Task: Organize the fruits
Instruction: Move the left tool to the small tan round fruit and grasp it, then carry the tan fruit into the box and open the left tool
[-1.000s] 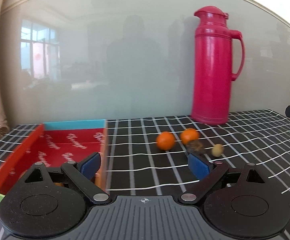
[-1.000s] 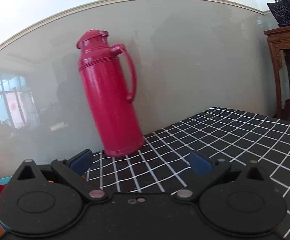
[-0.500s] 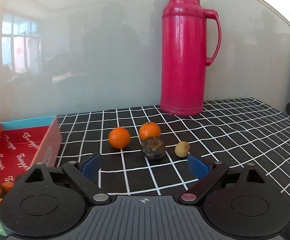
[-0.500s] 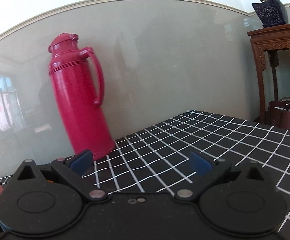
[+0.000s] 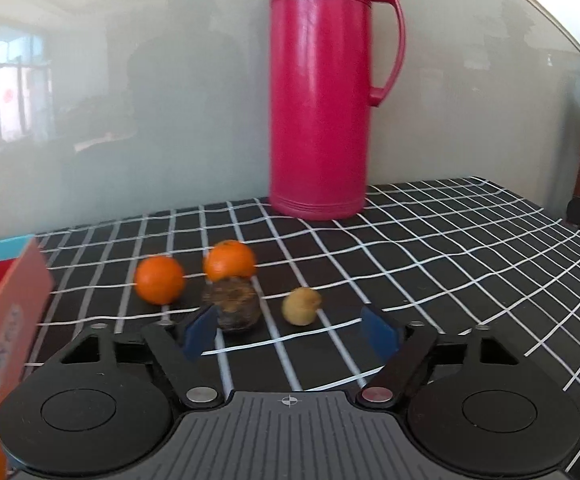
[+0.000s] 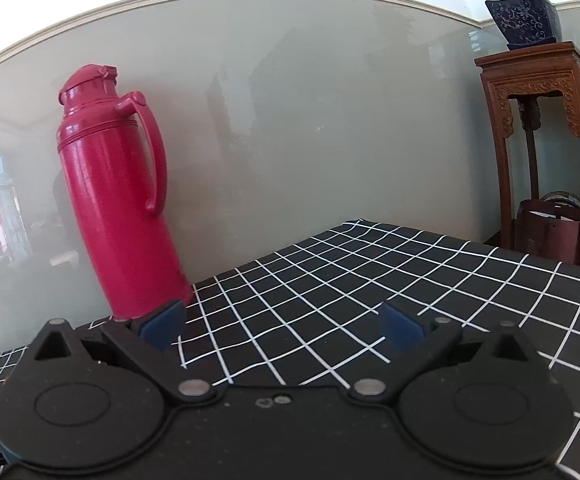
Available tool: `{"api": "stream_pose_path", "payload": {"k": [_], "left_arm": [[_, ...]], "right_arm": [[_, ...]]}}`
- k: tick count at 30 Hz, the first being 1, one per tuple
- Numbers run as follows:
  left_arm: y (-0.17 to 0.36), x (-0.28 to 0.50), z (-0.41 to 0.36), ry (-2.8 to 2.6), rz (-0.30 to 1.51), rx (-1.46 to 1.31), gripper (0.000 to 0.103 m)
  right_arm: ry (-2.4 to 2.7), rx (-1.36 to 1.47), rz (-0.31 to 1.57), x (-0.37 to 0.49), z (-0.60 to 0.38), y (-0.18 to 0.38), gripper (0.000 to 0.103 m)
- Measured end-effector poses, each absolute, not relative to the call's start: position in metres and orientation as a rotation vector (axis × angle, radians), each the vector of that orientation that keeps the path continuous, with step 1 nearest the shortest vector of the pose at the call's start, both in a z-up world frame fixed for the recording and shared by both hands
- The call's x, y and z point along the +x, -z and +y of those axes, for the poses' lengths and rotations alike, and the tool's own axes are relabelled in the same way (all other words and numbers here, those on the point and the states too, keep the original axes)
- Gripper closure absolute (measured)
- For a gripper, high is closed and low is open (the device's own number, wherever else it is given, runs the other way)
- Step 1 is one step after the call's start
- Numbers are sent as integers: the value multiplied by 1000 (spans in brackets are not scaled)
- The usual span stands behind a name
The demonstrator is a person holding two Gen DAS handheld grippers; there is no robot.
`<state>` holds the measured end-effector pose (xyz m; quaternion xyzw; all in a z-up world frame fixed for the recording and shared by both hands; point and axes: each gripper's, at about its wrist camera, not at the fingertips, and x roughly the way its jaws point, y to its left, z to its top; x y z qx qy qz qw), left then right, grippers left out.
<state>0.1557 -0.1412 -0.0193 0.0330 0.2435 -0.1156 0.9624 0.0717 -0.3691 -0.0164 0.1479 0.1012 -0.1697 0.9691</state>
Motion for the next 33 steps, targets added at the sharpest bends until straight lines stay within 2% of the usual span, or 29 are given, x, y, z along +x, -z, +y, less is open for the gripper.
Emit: {"api": "stream_pose_path", "payload": {"k": [3,11,23,24,25,26,33], "left_arm": [[22,165,-150,249,517,62,43],[34,187,-162,240,582,63,58],[40,207,-176,231,613,90,59],[41,207,-176,237,613,90,62],[40,207,-176,244,611,91,72],[40,207,-177,248,608,93,76],[39,197,-174,265,587,98,76]], "right_arm": [[358,312,205,74,-374,17,0],[370,323,212,84,-381,21,0],[403,351,227,89,-397,25,0],[403,354,227,89,-397,25,0],[403,356,227,89,-398,25,0],[402,357,226,89,-398,25,0],[399,358,227,88,-396,23,0]]}}
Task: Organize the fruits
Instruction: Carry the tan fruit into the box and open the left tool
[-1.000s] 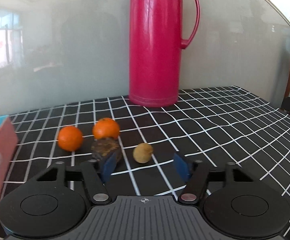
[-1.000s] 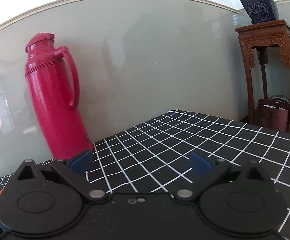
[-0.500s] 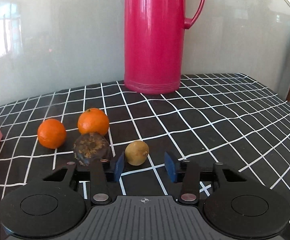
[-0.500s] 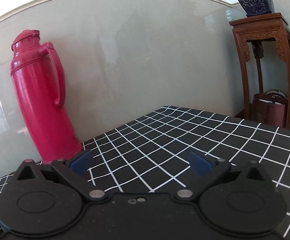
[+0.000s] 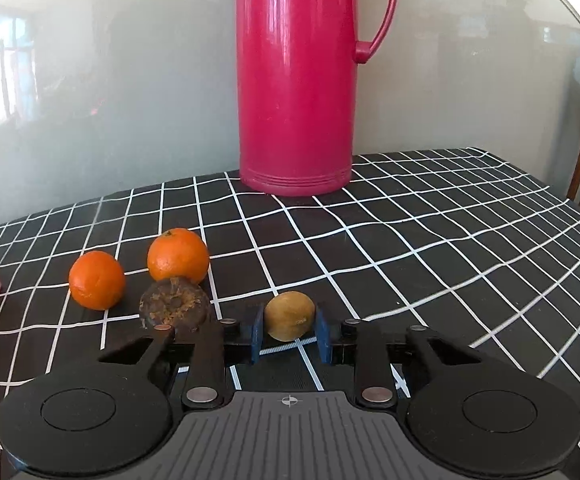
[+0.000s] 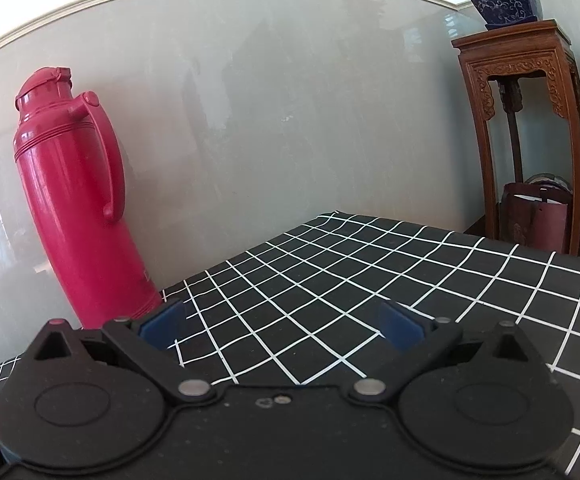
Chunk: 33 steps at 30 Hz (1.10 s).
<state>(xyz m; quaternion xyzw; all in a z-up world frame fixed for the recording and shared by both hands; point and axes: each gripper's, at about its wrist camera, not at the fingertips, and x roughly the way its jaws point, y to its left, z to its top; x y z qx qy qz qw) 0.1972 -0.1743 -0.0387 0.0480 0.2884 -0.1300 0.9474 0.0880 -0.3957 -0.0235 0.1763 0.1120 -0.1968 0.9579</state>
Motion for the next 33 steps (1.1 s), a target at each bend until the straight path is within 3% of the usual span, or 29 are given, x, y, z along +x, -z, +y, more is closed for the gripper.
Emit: {"api": "stream_pose_path", "payload": {"k": [33], "left_arm": [[-22,111,-53,156,445,82,76]], "right_arm": [[206,352,246,107,-288,4,0]]}}
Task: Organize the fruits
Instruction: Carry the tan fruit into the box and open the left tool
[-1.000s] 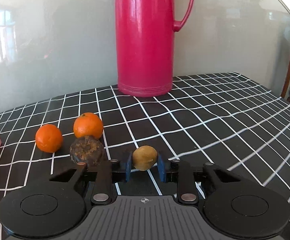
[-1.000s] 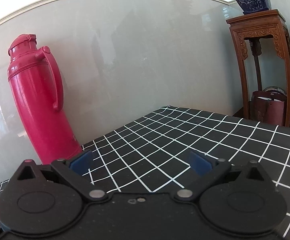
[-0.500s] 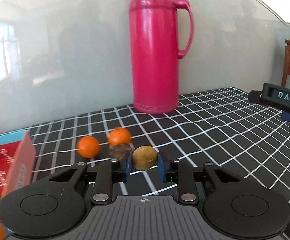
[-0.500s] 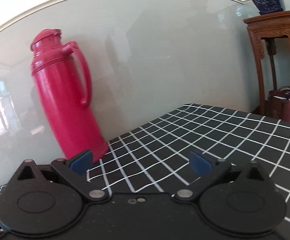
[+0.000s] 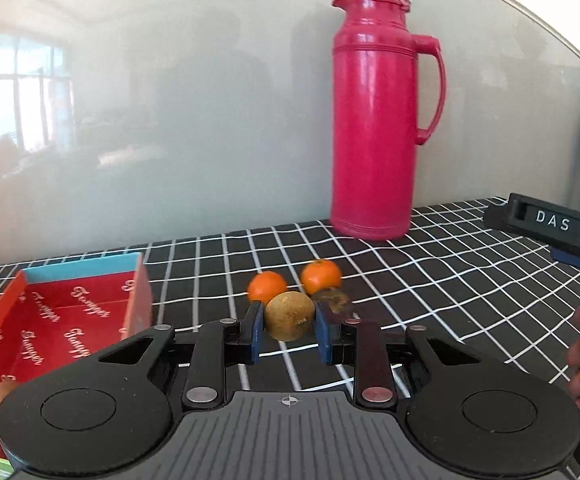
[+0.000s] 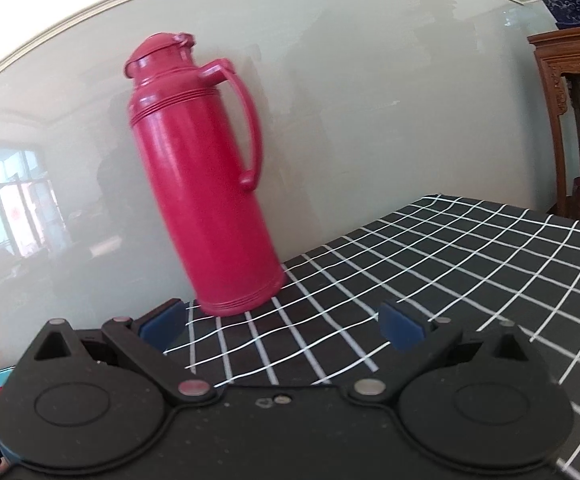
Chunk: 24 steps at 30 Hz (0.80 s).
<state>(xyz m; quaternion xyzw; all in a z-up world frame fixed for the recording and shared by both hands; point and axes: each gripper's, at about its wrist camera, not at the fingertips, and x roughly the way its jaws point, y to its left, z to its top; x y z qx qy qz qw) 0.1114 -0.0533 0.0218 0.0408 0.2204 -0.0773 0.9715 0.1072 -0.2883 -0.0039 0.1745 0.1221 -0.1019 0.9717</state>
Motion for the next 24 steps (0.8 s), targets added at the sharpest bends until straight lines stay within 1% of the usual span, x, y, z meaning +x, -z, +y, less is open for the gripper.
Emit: {"api": "stream_pose_path", "payload": {"k": [15,24], "left_arm": [[-27,99,39,5,435,21,76],[-16,105,90,-92,456,-28,76]], "right_arm": [[88,299,280,122,-210,4,0],[41,257,301,124,-177,8,0]]}}
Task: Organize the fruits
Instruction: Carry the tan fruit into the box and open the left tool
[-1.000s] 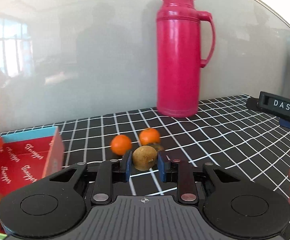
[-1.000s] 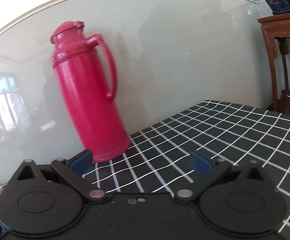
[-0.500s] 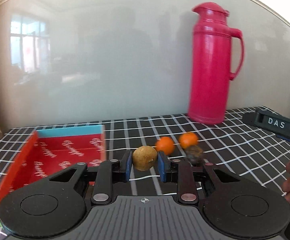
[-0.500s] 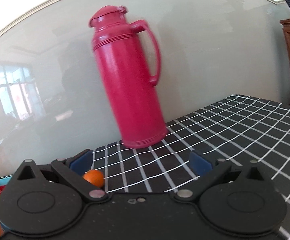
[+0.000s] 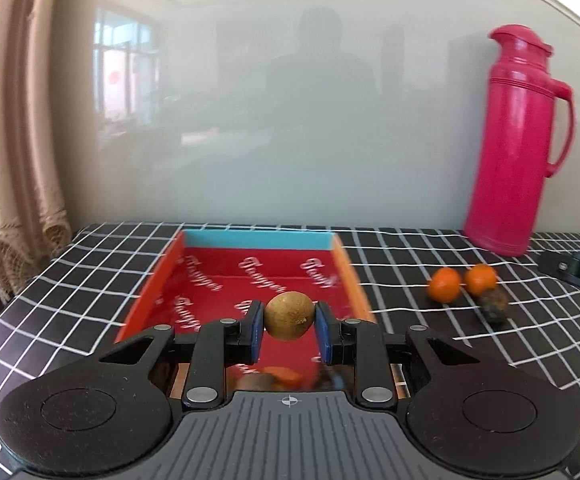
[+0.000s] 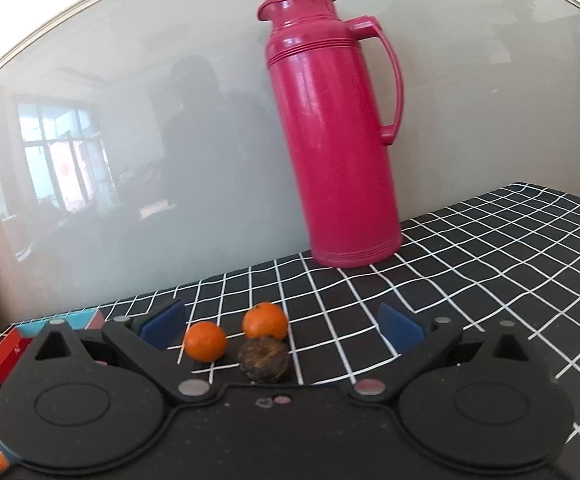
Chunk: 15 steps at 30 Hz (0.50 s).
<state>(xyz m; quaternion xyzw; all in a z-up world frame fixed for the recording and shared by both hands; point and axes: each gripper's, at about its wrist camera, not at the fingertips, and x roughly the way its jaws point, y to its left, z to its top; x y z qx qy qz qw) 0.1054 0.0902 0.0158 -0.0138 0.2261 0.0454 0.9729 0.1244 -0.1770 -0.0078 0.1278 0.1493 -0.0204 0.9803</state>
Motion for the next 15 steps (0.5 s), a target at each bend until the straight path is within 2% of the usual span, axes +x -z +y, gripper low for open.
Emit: {"api": "stream_pose_path", "payload": {"k": [15], "left_arm": [[-5,111,116,-170,470,-40,76]], "right_arm": [[3,246,309,128,-156,8,0]]}}
